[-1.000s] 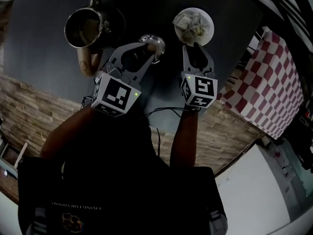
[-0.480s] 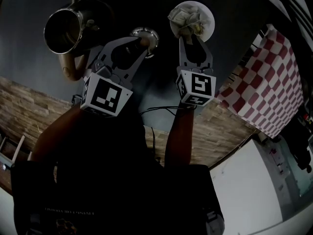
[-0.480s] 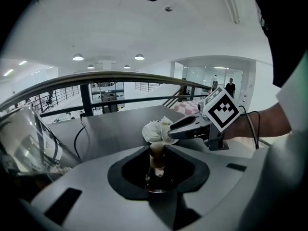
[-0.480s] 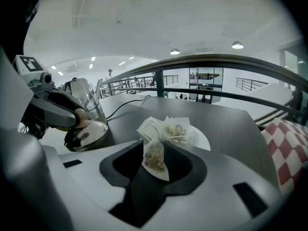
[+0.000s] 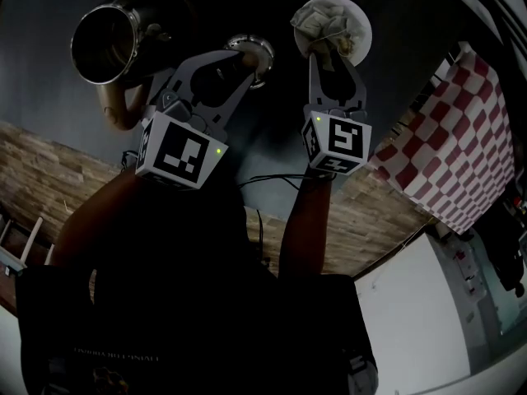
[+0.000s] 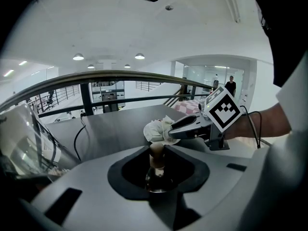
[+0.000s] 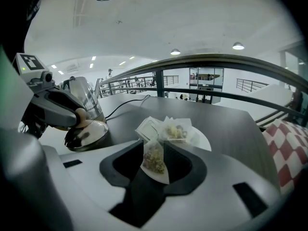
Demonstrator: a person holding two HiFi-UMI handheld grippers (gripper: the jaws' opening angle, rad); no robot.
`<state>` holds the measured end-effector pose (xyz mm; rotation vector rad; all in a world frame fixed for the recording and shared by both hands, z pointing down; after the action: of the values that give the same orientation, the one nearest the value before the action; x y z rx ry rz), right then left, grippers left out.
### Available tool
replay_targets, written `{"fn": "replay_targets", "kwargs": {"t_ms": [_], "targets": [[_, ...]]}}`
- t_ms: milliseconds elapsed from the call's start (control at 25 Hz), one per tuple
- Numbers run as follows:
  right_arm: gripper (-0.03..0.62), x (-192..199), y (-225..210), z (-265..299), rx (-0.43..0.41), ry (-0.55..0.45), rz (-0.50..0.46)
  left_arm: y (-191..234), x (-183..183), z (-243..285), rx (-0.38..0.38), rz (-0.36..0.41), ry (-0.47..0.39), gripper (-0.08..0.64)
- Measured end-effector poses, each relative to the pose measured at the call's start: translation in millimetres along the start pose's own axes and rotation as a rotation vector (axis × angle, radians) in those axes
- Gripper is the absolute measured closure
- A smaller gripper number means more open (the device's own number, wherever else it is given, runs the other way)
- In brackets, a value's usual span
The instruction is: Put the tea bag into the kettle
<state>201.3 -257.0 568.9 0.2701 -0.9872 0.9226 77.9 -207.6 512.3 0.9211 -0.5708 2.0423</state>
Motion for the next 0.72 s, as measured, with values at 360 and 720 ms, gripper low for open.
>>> {"fn": "replay_targets", "kwargs": {"t_ms": [360, 720], "targets": [[0.575, -4.5, -1.7, -2.6, 0.023, -0.005, -0.051, -2.2, 0.3, -3.8, 0.003, 0.004, 0.002, 0.46], [0.575, -9.7, 1.6, -7.5, 0.028, -0.019, -0.054, -3.2, -4.1, -9.4, 0.001, 0.005, -0.01, 0.46]]}}
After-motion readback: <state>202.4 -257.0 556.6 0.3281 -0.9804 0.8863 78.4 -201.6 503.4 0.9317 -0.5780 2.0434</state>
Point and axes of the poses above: the fingertips, and each gripper's own axes: z forward along the fingers, y to its left, x out of its underside, the point moved 1 cm from there along -z, backward along the fingers, and after that the axes turned 11 degrees about -x, right-handed, at the moved point
